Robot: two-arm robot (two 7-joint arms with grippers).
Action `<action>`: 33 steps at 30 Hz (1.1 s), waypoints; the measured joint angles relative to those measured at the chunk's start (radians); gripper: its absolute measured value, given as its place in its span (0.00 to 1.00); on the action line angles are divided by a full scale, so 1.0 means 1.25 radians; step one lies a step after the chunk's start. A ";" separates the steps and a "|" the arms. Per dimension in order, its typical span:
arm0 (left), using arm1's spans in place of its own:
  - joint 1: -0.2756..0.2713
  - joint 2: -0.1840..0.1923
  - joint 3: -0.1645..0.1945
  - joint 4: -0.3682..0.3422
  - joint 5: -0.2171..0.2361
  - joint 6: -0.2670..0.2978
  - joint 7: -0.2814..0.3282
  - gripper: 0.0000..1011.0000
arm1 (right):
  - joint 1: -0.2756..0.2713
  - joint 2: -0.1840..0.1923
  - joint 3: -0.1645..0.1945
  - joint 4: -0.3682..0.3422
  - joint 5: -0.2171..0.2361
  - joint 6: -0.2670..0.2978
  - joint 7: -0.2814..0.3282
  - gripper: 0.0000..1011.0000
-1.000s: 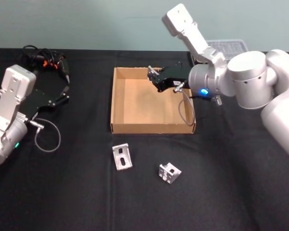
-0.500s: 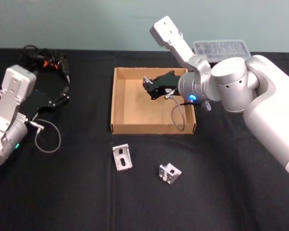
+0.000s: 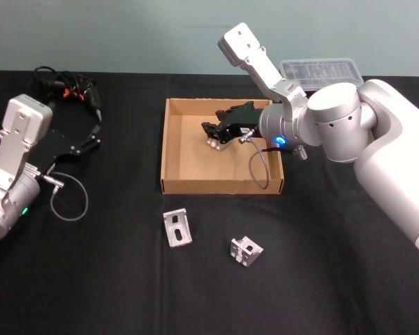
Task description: Use one hand to pick up the angle iron from the table and place it into the box.
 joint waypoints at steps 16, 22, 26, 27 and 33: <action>0.000 0.000 0.000 0.000 0.000 0.000 0.000 0.99 | -0.001 0.001 0.000 -0.003 0.001 0.000 0.000 0.87; 0.000 0.000 0.000 0.000 0.000 0.000 0.000 0.99 | -0.036 0.027 0.040 -0.059 0.017 -0.037 0.016 0.99; 0.000 0.000 0.000 0.000 0.000 0.000 0.000 0.99 | -0.069 0.054 0.072 -0.116 0.030 -0.057 0.031 0.99; 0.000 0.000 0.000 0.000 0.000 0.000 0.000 0.99 | -0.076 0.059 0.077 -0.127 0.033 -0.059 0.035 0.99; 0.000 0.000 0.000 0.000 0.000 0.000 0.000 0.99 | -0.141 0.119 0.116 -0.231 0.075 -0.093 0.078 0.99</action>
